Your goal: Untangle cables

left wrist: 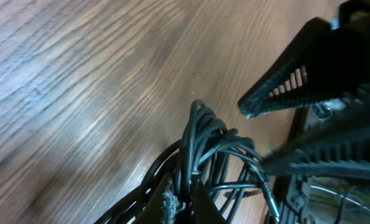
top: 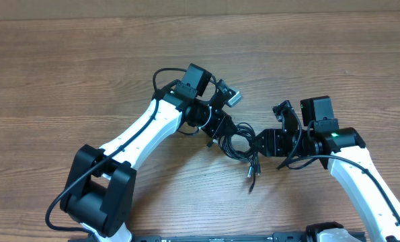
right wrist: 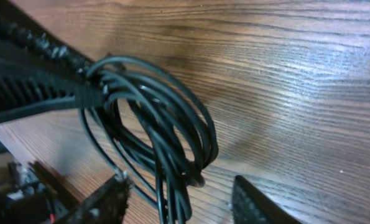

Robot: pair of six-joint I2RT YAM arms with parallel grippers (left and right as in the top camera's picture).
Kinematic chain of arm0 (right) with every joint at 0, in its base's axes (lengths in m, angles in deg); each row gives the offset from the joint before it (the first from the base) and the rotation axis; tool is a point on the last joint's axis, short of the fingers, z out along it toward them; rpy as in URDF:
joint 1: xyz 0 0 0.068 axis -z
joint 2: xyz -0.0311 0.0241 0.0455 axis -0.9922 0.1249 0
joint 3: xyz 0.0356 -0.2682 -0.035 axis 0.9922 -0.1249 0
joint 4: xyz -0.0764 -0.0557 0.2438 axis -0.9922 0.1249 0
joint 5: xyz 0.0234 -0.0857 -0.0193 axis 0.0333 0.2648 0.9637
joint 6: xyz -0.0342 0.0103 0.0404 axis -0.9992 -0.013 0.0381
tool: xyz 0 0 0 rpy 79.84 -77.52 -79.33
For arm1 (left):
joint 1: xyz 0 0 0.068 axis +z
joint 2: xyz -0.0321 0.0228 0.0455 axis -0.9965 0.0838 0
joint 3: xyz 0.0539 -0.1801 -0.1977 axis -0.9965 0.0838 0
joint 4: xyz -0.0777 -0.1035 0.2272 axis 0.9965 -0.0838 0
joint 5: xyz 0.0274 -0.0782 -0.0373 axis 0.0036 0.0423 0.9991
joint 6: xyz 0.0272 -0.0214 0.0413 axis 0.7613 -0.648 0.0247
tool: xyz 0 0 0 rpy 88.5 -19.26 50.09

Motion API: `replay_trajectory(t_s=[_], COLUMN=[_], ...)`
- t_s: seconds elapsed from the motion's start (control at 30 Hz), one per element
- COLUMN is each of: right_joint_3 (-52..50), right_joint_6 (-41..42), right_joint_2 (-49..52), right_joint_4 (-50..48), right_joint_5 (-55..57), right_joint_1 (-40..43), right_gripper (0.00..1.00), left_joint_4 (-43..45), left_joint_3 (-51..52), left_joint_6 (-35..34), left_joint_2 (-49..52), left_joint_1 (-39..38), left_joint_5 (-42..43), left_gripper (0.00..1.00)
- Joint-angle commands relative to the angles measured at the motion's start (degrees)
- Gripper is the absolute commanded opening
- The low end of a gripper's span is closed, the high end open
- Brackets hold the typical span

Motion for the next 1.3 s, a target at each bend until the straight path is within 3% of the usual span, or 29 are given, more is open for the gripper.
replay_trajectory(t_s=[0.0,0.23,0.53,0.7,0.8,1.07,1.27], right_joint_3=[1.4,1.36,1.36,1.36,1.36,1.36,1.36], right_joint_6=[-0.37,-0.37,-0.17,-0.15,-0.15,0.15,5.42], right_joint_2=[0.07,0.09,0.07,0.07,0.09,0.09,0.09], right_joint_4=[-0.33,-0.28,-0.28,-0.24,-0.24,2.32,4.85], right_joint_5=[-0.83,-0.85,0.44,0.66,0.76,8.0,18.78], right_joint_1=[-0.28,-0.28,-0.28,-0.28,-0.26,-0.26,-0.26], right_gripper=[0.48,0.43,0.21,0.17,0.05,0.04,0.04], left_joint_4=[0.33,0.44,0.5,0.48,0.42,0.24,0.04], left_joint_3=[-1.22,-1.22,-1.22,-1.22,-1.22,-1.22,-1.22], left_joint_6=[0.9,0.9,0.9,0.9,0.87,0.87,-2.56], left_joint_2=[-0.98,-0.98,-0.98,-0.98,-0.98,-0.98,-0.98], left_joint_1=[0.22,0.22,0.22,0.22,0.22,0.22,0.22], left_joint_5=[7.06,8.04,8.94,6.64,4.31,1.44,-8.35], left_gripper=[0.04,0.04,0.04,0.04,0.04,0.04,0.04])
